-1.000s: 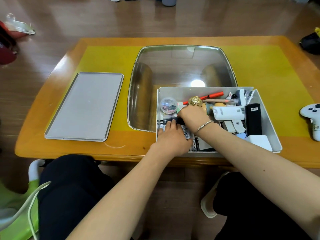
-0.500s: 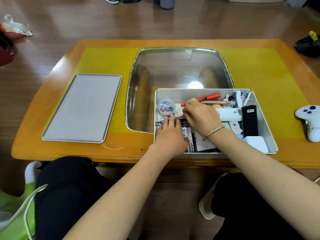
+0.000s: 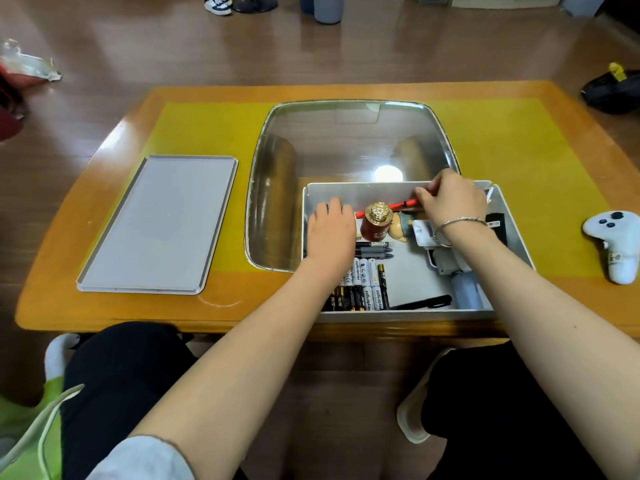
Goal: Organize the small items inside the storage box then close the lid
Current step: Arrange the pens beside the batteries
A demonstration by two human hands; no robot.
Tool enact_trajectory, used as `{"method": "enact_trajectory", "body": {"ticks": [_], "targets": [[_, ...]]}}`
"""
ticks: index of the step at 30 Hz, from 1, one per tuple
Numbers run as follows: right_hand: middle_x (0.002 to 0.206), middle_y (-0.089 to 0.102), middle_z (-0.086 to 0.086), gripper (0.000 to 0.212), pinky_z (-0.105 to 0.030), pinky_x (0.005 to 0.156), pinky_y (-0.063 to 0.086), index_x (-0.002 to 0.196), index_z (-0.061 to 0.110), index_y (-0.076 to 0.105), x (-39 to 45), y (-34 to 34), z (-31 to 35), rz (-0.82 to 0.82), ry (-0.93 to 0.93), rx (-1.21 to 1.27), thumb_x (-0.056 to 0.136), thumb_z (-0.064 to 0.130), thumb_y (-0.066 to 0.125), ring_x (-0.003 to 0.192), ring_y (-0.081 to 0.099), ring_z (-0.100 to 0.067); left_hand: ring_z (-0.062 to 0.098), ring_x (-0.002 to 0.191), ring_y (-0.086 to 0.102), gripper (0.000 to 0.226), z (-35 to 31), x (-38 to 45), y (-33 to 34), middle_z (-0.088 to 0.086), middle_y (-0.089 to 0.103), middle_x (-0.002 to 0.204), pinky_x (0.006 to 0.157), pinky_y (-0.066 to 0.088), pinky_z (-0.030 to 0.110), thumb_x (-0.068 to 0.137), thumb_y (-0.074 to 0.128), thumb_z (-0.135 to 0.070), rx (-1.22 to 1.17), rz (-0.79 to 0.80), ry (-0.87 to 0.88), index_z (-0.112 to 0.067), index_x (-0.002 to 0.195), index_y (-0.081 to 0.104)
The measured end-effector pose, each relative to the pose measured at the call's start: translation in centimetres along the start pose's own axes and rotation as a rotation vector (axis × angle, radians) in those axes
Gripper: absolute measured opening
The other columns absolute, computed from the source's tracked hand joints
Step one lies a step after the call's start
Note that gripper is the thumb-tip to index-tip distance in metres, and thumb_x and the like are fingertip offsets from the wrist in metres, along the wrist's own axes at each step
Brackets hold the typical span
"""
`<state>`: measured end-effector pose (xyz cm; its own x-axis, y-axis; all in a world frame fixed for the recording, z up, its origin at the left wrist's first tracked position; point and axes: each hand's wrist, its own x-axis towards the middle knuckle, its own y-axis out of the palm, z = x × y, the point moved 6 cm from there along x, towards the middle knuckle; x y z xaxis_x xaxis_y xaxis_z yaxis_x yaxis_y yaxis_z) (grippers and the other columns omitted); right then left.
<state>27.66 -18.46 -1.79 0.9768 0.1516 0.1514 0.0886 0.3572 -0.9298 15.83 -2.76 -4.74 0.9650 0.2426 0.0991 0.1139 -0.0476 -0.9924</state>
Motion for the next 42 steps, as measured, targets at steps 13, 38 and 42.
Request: {"method": "enact_trajectory", "body": {"ticks": [13, 38, 42], "targets": [[0.097, 0.069, -0.004, 0.013, -0.037, 0.086, 0.037, 0.087, 0.025, 0.066, -0.1, 0.3, 0.4, 0.206, -0.191, -0.083, 0.079, 0.033, 0.071, 0.103, 0.056, -0.028, 0.028, 0.118, 0.037, 0.037, 0.0, 0.9, 0.3, 0.007, 0.043, 0.127, 0.093, 0.033, 0.037, 0.086, 0.065, -0.020, 0.122, 0.041, 0.036, -0.016, 0.121, 0.053], [0.090, 0.070, -0.003, 0.014, -0.031, 0.074, 0.049, 0.084, 0.021, 0.070, -0.9, -3.0, -0.5, 0.211, -0.289, -0.098, 0.081, 0.035, 0.068, 0.087, 0.062, -0.024, 0.029, 0.120, 0.036, 0.037, 0.2, 1.0, 0.7, 0.007, 0.045, 0.128, 0.096, 0.030, 0.038, 0.086, 0.060, -0.011, 0.033, -0.015, 0.043, -0.017, 0.121, 0.056], [0.095, 0.070, -0.003, 0.013, -0.033, 0.074, 0.053, 0.091, 0.025, 0.071, 0.1, -0.6, 0.7, 0.272, -0.335, -0.244, 0.082, 0.034, 0.066, 0.091, 0.063, -0.027, 0.027, 0.120, 0.038, 0.044, 0.1, 0.9, 0.5, 0.004, 0.049, 0.127, 0.098, 0.027, 0.040, 0.082, 0.059, -0.025, -0.107, -0.091, 0.057, -0.018, 0.124, 0.051]]}}
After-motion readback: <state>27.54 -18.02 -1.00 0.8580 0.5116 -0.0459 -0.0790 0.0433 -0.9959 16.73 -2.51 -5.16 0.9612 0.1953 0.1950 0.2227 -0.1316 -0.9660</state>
